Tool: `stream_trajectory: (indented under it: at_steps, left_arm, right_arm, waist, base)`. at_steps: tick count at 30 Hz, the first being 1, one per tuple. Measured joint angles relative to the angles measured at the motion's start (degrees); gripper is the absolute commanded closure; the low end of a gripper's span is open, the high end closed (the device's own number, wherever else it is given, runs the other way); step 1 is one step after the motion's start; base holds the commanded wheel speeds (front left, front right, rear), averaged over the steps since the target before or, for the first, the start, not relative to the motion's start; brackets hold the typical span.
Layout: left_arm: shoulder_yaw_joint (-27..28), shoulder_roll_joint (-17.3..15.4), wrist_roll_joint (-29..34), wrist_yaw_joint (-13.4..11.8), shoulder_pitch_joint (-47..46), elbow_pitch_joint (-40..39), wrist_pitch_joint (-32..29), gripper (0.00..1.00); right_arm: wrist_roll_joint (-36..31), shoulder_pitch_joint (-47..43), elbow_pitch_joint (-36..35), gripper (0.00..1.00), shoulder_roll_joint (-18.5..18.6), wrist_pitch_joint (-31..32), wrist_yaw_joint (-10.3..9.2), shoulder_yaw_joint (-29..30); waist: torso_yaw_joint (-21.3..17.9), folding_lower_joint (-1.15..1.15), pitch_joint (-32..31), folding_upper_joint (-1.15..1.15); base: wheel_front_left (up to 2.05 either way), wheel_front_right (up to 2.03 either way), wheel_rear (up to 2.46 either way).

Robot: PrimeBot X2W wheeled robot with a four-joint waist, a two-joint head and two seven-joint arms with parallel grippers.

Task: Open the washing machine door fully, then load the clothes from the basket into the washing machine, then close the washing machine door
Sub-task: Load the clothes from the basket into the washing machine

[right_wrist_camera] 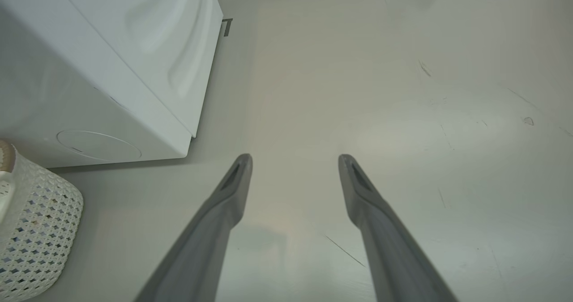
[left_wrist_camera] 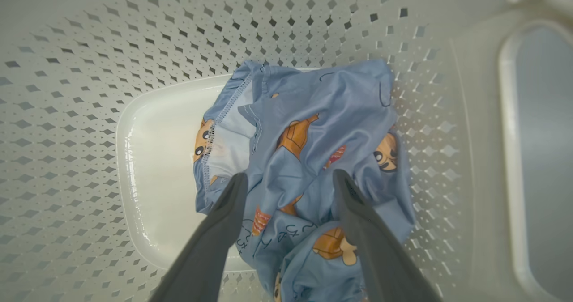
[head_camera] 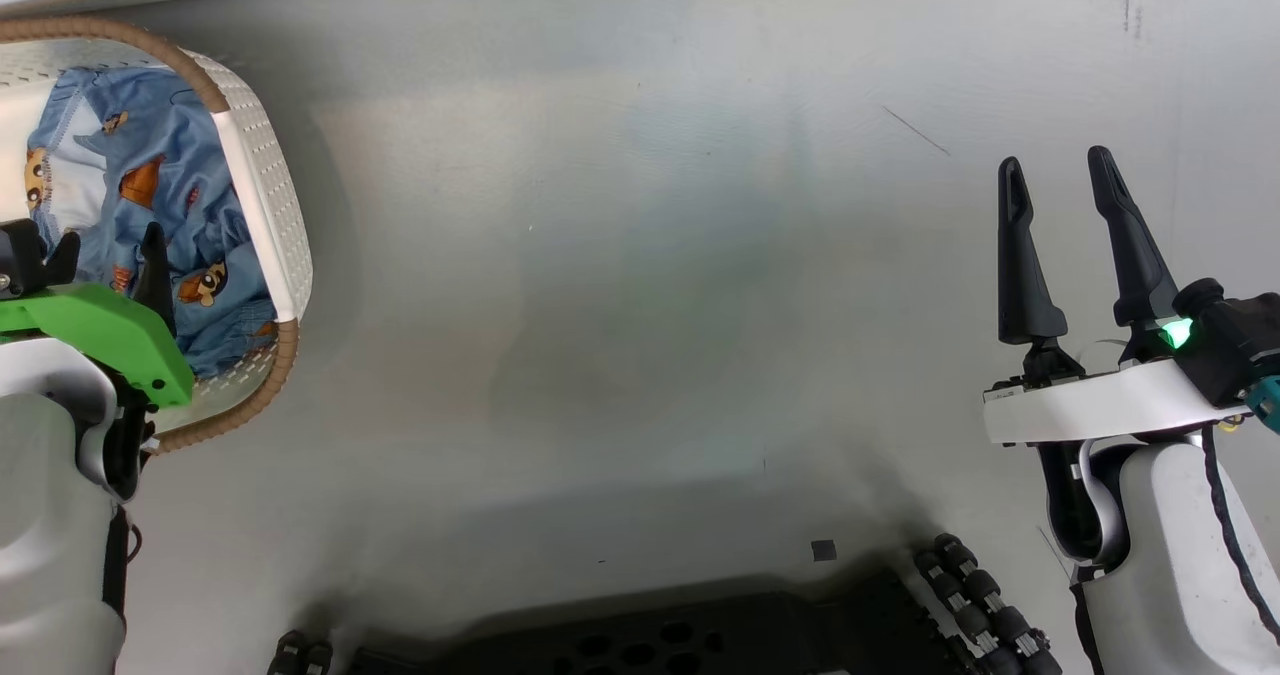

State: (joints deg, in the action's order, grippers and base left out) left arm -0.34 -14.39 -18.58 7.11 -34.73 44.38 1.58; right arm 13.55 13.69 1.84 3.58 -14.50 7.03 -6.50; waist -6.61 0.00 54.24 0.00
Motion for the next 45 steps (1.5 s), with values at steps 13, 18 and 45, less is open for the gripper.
stream_trajectory:
  at_steps: [13, 18, 45]
  left_arm:
    - [-2.03, -0.86, 1.33, 0.0, -2.77, 3.57, 0.01, 0.0]
    - [-3.05, -0.94, 1.34, 0.0, -3.94, 4.98, 0.01, 0.0]
    - [-6.47, -2.9, 1.71, 0.01, -8.78, 10.01, 0.52, 0.0]
  right_arm:
    - [0.0, 0.04, -0.24, 0.0, -0.03, 0.0, 0.0, 0.32]
    - [0.0, 0.04, -0.26, 0.0, -0.05, 0.0, 0.0, 0.34]
    - [0.01, 0.04, -0.68, 0.0, -0.2, 0.0, 0.0, 0.65]
  waist:
    - [-0.13, 0.0, 1.36, 0.0]
    - [-0.09, 0.0, 1.76, 0.0]
    - [-0.71, 0.0, 3.29, 0.0]
  base:
    - [0.0, 0.0, 0.0]
    - [0.0, 0.0, 0.0]
    - [0.0, 0.0, 0.0]
